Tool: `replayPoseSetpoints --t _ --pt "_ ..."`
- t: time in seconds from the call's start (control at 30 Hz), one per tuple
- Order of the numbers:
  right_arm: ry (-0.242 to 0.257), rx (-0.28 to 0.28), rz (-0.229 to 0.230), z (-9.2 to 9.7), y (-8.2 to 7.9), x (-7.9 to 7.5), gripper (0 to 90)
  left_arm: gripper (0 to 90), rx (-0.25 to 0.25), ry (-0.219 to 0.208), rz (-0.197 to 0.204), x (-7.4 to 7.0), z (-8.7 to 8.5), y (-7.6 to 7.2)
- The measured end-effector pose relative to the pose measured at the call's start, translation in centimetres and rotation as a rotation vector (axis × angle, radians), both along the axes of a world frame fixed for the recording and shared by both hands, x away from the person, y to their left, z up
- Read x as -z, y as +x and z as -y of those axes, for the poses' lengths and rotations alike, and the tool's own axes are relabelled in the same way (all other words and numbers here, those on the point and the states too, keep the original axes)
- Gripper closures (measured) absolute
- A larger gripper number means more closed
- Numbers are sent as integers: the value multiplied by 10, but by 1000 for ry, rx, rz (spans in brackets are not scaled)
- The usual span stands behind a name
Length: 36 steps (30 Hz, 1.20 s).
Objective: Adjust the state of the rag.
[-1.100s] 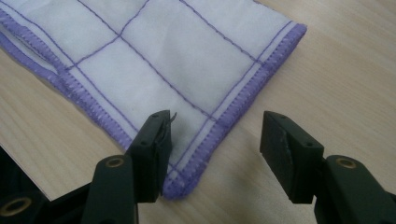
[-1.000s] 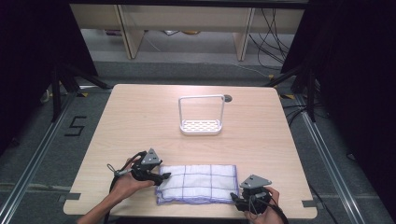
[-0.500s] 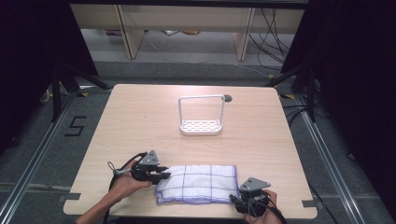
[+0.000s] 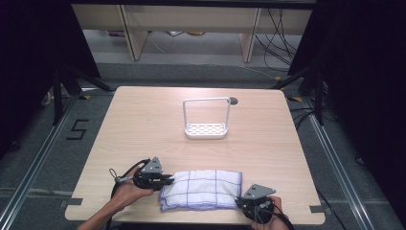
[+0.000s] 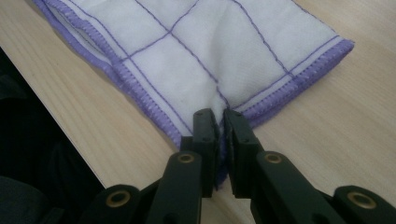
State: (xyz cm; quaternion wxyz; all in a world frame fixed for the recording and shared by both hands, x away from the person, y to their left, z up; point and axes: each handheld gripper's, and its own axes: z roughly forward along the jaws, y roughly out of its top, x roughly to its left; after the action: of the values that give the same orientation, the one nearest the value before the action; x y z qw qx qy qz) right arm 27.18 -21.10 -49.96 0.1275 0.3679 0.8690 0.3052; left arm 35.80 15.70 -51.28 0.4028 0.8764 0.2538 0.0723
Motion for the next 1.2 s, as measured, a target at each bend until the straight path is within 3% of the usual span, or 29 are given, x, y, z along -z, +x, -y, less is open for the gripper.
replayPoseSetpoints --t 0.03,0.1,0.13,0.17,0.3,0.37,0.43,0.47,0.53,0.57,0.6,0.67,0.7,0.87,0.93,1.07,1.1,1.2 --pt "-5 -9 10 1 3 -2 847 815 9 21 9 -2 -2 0" --pt "-2 -13 9 1 5 -2 847 815 2 -7 6 -4 -3 -3" --pt "1 -16 31 1 7 -2 848 816 -5 -23 9 -6 -4 -5" --pt "-5 -11 10 1 8 -5 849 816 -2 -26 7 -8 -5 -6" --pt "14 -21 21 3 18 -12 850 816 -13 -58 11 -16 -15 -15" --pt "22 -29 22 0 29 -17 850 816 -10 -56 18 -19 -20 -20" --pt "-7 -56 30 -5 50 -24 850 815 -15 -74 18 -21 -22 -26" --pt "-10 -61 34 -9 58 -26 850 816 -17 -103 14 -21 -24 -31" --pt "-21 -59 32 -16 75 -31 850 815 -8 -91 21 -22 -27 -33" --pt "-21 -59 32 -16 75 -31 850 815 -11 -123 12 -21 -27 -36" --pt "-23 -61 41 -24 93 -33 850 815 -17 -127 2 -22 -28 -38" --pt "-34 -68 24 -32 110 -35 850 815 13 -137 -20 -23 -28 -46" --pt "-34 -68 24 -32 110 -35 850 814 13 -137 -20 -23 -28 -46" --pt "-60 -104 15 -52 145 -37 850 814 58 -173 -46 -22 -16 -59" --pt "-96 -142 -4 -60 157 -38 850 813 67 -166 -52 -21 -10 -62" --pt "-124 -149 -30 -73 179 -32 849 813 95 -149 -73 -16 6 -63" --pt "-136 -165 -30 -78 186 -30 848 812 97 -175 -78 -14 14 -65" --pt "-147 -185 -59 -82 193 -26 843 811 113 -173 -93 -11 21 -67"
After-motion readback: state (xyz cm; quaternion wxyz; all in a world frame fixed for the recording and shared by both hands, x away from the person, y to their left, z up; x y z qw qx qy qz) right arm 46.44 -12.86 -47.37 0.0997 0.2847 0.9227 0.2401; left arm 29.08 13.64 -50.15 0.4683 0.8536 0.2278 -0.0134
